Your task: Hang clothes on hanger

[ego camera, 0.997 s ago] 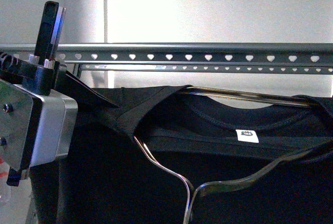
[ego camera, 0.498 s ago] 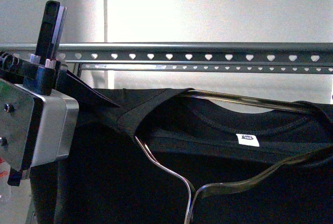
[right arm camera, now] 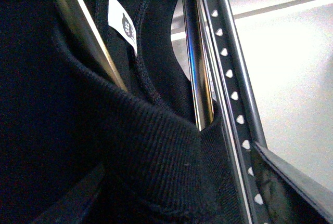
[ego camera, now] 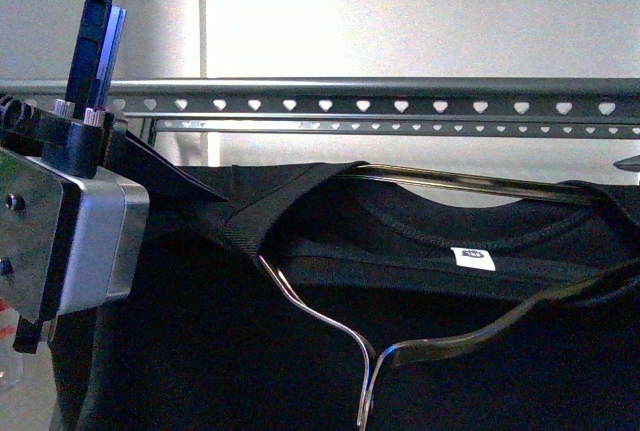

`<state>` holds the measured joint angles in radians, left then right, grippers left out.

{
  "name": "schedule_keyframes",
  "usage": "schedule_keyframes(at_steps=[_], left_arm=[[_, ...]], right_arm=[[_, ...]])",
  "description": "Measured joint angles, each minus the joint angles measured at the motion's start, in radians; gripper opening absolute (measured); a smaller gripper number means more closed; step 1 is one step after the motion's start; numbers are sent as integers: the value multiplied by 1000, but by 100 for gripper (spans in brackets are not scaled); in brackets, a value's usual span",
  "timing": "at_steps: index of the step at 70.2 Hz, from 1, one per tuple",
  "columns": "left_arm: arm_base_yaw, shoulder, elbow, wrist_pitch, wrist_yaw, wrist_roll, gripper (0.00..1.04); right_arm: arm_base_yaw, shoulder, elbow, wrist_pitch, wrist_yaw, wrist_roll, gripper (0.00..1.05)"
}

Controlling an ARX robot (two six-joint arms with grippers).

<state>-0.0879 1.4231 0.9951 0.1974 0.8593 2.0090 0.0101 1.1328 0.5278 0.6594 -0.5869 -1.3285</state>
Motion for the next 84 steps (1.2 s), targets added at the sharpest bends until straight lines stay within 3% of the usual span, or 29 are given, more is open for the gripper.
schedule_keyframes(at_steps=[18, 26, 43, 48, 60, 84], left_arm=[[0, 0, 0, 0, 2, -2, 5], [0, 0, 0, 2, 11, -7, 22], [-1, 0, 0, 5, 11, -7, 58], [-1, 0, 0, 5, 11, -7, 74], [-1, 0, 0, 5, 11, -7, 99], [0, -1, 0, 5, 11, -7, 98]], right_arm=[[-19, 3, 8, 13, -30, 33, 25], [-40, 8, 8, 29, -55, 36, 11], [-74, 22, 31, 3, -80, 59, 4], [-79, 24, 50, -65, -84, 58, 4], [-85, 47, 65, -171, -86, 35, 4], [-149, 188, 121, -377, -25, 13, 4]])
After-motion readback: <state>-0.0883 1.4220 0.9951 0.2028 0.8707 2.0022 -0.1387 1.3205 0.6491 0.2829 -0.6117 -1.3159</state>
